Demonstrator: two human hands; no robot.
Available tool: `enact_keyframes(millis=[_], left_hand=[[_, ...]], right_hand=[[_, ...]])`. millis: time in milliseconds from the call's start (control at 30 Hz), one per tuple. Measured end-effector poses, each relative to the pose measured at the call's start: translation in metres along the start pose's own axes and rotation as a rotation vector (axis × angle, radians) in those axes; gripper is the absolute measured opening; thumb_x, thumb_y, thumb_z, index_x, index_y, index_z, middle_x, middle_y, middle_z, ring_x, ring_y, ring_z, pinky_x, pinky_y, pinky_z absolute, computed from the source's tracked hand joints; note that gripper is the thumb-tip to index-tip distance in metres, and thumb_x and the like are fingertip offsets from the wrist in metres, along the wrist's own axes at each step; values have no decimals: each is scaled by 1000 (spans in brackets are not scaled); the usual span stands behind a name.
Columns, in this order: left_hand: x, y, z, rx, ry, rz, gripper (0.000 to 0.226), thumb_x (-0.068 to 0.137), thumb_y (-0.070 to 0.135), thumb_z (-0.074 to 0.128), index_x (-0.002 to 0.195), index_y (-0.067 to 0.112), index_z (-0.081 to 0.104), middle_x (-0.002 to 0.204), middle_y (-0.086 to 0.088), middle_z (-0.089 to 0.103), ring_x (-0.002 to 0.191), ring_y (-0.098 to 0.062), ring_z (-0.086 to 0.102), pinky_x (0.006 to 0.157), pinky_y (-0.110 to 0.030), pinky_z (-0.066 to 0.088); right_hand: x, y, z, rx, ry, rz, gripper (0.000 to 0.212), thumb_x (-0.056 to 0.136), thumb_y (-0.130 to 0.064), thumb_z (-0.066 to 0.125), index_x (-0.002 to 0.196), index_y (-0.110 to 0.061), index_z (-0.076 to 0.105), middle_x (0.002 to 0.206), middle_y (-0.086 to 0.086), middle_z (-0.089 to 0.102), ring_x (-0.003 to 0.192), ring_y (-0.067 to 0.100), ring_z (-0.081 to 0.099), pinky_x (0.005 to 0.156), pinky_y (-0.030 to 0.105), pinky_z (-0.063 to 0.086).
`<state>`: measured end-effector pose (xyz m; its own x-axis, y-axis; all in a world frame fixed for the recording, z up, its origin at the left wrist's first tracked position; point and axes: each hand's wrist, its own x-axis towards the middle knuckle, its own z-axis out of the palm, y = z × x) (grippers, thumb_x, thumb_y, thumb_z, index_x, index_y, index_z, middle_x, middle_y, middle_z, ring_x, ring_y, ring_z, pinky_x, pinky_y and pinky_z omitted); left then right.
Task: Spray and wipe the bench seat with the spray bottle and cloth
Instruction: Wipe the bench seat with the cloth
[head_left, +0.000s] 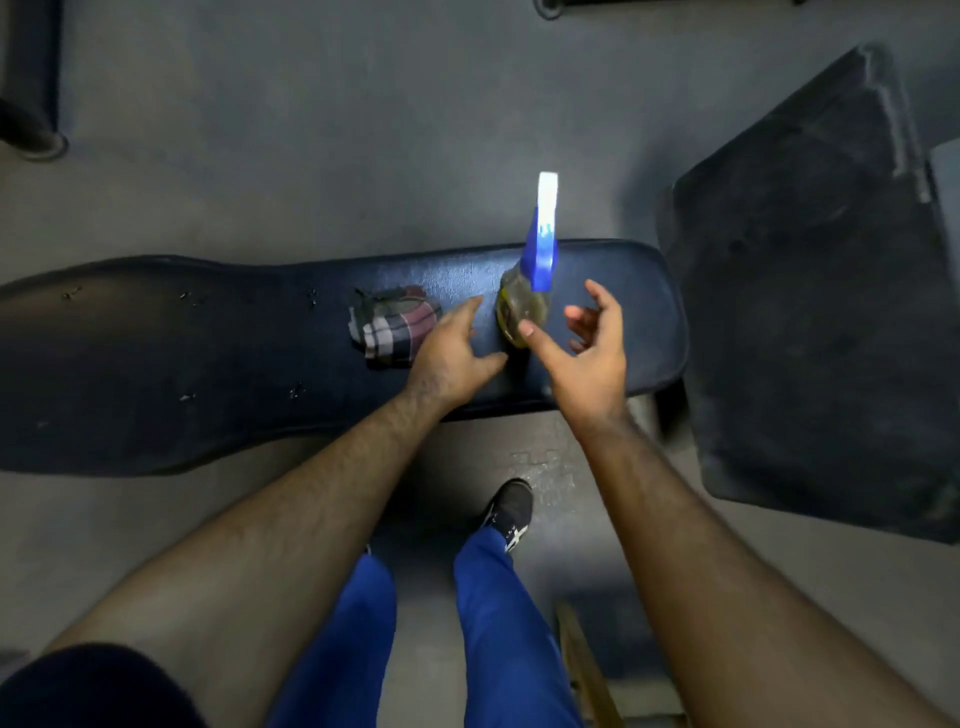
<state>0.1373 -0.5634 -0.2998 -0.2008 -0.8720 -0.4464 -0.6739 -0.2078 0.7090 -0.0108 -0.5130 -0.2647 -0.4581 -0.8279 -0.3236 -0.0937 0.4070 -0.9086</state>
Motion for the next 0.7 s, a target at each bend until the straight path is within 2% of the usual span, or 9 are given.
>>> enact_keyframes(millis=[100,200,300,400,467,567,633,700], left_hand=[[-20,-21,0,-12,55,-62,80,81,21,76,150,14,36,141,-10,52,116,-20,59,100,-36,49],[-34,-39,-5,-11,80,-61,69,85,22,72,147,14,41,138,-7,55,115,-18,60,97,-35,51],[-40,-56,-21,5,138,-34,50,86,22,68,133,13,55,124,-6,64,104,-18,64,89,-35,54],[-35,-78,-52,80,256,-9,18,86,23,64,100,13,69,96,-4,70,87,-19,65,79,-39,54],[-25,-95,-78,164,325,-12,13,87,25,62,91,13,68,90,-3,67,82,-20,63,75,-38,52],[-5,-129,-111,271,412,-4,19,89,25,59,102,13,66,102,-6,65,93,-23,61,80,-37,50],[7,-155,-126,332,460,25,29,89,23,57,114,10,62,114,-10,62,107,-26,58,92,-40,48],[18,-180,-134,388,457,19,39,90,24,57,126,8,56,131,-13,56,124,-28,51,106,-43,41]], right_hand=[[-22,20,13,37,87,62,45,72,-46,82,103,-34,52,87,-8,55,79,4,55,78,29,48],[-39,32,34,64,8,95,28,85,-29,79,92,-25,52,76,-7,53,64,0,50,70,20,44],[-46,36,63,33,-103,64,20,90,-22,75,93,-17,56,76,-8,56,65,-3,53,69,13,45],[-42,37,102,-88,-226,-38,14,91,-25,71,98,-17,62,87,-8,65,80,3,61,78,23,50],[-33,34,130,-294,-302,-169,18,91,-30,68,104,-18,65,101,-3,66,92,12,61,83,29,50],[-9,34,172,-561,-335,-371,37,90,-36,62,121,-16,65,126,6,63,119,26,56,100,41,47],[10,43,195,-764,-359,-427,50,92,-42,55,136,-18,59,148,11,51,141,33,40,117,49,33],[23,57,211,-944,-403,-448,58,97,-49,43,147,-21,49,160,12,36,151,37,23,123,54,19]])
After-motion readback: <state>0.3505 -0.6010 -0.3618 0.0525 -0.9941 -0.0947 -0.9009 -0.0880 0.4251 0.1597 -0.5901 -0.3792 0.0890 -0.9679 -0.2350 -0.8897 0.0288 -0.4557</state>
